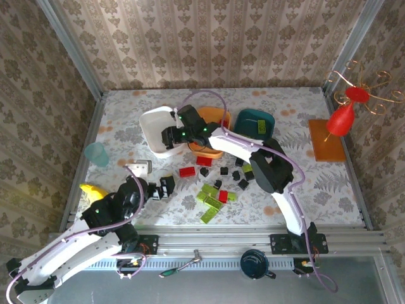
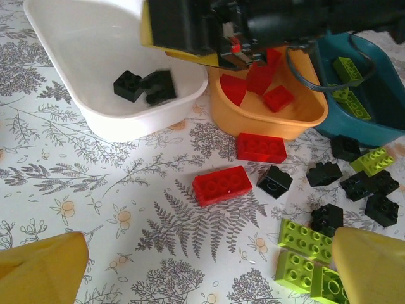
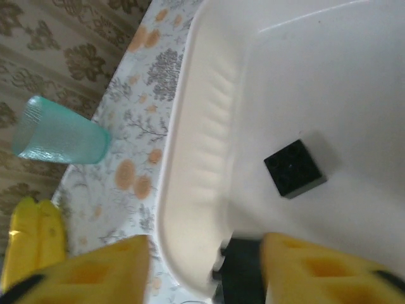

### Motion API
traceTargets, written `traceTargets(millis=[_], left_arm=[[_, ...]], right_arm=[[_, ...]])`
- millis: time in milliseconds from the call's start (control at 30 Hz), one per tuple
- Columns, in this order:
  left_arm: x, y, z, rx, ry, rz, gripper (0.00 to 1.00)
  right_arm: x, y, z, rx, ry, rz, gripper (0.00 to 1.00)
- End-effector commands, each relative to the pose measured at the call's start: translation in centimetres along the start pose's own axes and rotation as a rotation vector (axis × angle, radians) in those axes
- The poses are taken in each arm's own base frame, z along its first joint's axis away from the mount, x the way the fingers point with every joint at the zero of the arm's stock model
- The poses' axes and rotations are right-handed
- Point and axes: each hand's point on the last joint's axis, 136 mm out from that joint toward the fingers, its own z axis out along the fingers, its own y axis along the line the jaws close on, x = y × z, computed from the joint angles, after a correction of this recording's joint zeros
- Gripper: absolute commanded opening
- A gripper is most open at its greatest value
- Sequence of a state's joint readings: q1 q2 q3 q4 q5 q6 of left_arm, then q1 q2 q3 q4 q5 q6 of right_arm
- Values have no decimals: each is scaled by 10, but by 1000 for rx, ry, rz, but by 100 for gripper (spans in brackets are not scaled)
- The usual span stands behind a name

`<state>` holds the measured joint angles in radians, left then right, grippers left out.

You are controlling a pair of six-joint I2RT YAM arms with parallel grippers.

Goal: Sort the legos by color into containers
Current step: Place the lego in the container, then move the lego to the bottom-center of the table.

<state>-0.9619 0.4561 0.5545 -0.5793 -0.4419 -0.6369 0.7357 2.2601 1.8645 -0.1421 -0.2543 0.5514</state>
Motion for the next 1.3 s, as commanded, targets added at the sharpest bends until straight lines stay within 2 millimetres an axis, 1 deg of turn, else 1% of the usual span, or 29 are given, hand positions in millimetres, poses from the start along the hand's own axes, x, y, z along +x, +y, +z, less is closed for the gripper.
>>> traceTargets(millis=[0,100,167,267,400,567,667,700,733,767,833,900,1067,1267], left_arm=[[10,1,2,-2,35,-3,100],[11,-2,5,3,44,5,100],[13,-6,8,14,59,14,100],[19,-18,17,44,101,33,100],[35,-36,36,88,186,51,100],[58,-72,61,192,307,93,95],[76,-83,75,174,405,170,90],[84,-84,79,156,441,199,88],[91,-86,83,146,472,223,86],[98,-88,86,146,499,236,85],[112,-90,95,140,546,255,84],[121,-90,103,127,572,262,83],[127,-89,116,98,585,263,77],[138,-63,122,15,628,250,67]], right_arm=[[-16,9,-10,-15,-8,-10,64],[-29,14,-31,-16,-54,-23,68],[-33,19,-54,-12,-96,-39,69],[-26,18,-85,0,-130,-51,71],[-1,7,-119,22,-154,-38,72],[44,-26,-158,113,-165,-3,73],[68,-45,-182,165,-171,15,74],[74,-50,-190,175,-177,24,74],[84,-59,-195,193,-171,38,74],[85,-61,-205,194,-188,45,74],[97,-70,-218,213,-193,61,74],[105,-76,-229,223,-197,68,75],[114,-82,-250,239,-223,71,75],[115,-86,-269,254,-256,68,76]])
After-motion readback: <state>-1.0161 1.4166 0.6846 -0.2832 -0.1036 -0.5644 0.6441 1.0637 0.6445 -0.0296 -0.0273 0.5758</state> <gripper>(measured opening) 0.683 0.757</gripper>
